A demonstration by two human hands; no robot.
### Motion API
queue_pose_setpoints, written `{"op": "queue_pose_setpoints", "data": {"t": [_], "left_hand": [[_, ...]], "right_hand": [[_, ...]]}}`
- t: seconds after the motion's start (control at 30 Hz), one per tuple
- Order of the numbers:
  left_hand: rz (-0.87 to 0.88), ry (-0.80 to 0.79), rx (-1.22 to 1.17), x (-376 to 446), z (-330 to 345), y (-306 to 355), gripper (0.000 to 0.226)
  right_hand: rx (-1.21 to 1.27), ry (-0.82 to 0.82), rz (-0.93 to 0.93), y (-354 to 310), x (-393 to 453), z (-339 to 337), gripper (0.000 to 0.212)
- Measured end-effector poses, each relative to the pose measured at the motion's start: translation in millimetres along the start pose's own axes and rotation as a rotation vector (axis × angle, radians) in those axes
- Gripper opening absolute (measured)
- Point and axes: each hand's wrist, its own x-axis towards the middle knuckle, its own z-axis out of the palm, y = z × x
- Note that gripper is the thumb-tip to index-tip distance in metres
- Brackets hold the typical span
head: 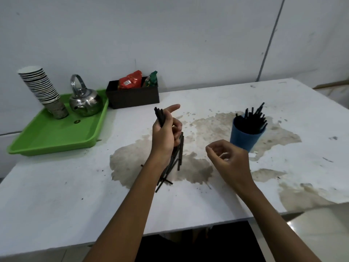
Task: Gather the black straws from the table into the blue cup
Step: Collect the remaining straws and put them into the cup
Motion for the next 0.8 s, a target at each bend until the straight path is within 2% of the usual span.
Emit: {"op": "queue_pose_setpoints", "data": {"t": [0.07,0.17,0.3,0.43,0.57,0.67,0.8], "left_hand": [[-0.004,-0.018,-0.073,2.4,19.7,0.0,0.031],[-0.014,-0.024,-0.155,4.2,48.4,2.8,0.033],[0.009,-0.072,-0.157,5.3,81.6,10.1,0.035],[0.032,-0.11,-0.12,8.1,106.1,15.2,0.039],[0.059,-0.158,-0.098,12.3,123.6,19.2,0.043],[0.081,-0.218,-0.058,12.9,134.1,20.5,0.048],[0.144,-0.284,0.007,9.3,146.3,17.9,0.051]], "right_hand": [[-0.027,0.033,-0.005,9.3,-1.3,-10.6,0.007],[-0.125,0.1,-0.045,23.0,-3.3,-24.9,0.024],[-0.262,0.253,-0.062,37.3,-3.3,-42.0,0.041],[-0.241,0.38,0.068,45.7,0.9,-49.3,0.052],[-0.186,0.344,0.217,54.0,5.3,-46.2,0.08],[-0.227,0.284,0.207,59.1,7.9,-41.4,0.076],[-0.235,0.288,0.22,62.8,8.5,-39.0,0.067]]}}
